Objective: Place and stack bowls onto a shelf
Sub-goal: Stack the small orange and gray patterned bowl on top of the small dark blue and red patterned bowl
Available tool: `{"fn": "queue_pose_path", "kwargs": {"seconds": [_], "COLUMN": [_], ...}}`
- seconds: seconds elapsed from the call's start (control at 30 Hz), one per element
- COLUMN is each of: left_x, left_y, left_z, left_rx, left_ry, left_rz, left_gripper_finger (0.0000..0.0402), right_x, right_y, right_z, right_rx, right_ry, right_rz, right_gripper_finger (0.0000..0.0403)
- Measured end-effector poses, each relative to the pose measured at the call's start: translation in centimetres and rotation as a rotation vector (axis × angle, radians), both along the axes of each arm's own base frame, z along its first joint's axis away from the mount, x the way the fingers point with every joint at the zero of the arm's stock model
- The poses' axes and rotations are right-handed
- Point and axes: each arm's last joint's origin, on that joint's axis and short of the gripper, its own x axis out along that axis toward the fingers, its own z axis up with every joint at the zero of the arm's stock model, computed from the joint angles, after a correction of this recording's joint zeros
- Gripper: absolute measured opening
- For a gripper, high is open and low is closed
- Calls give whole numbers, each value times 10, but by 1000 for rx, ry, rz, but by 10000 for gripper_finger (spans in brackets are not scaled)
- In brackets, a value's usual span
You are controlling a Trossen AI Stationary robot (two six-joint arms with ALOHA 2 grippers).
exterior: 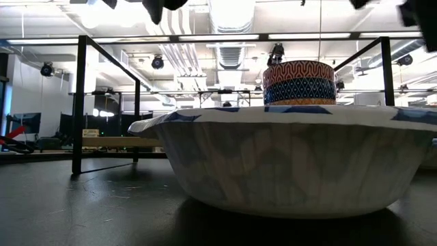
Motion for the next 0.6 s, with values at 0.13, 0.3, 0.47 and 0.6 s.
{"fn": "queue_pose_path", "kwargs": {"seconds": [0.13,0.3,0.47,0.6], "left_x": [-6,-13,-17,-21], "left_y": [1,2,3,3], "left_z": [1,1,0,1], "left_rx": [33,39,61,62], "left_ry": [13,57,87,101], "left_rz": [-77,-141,-197,-249], "left_gripper_finger": [231,231,231,231], "right_x": [-9,-10,-10,-8], "right_y": [10,25,39,53], "right_z": [-10,-10,-16,-26], "right_rx": [28,91,109,146], "right_ry": [58,13,8,55], "right_rz": [-151,-302,-436,-500], "right_gripper_finger": [91,103,117,118]}}
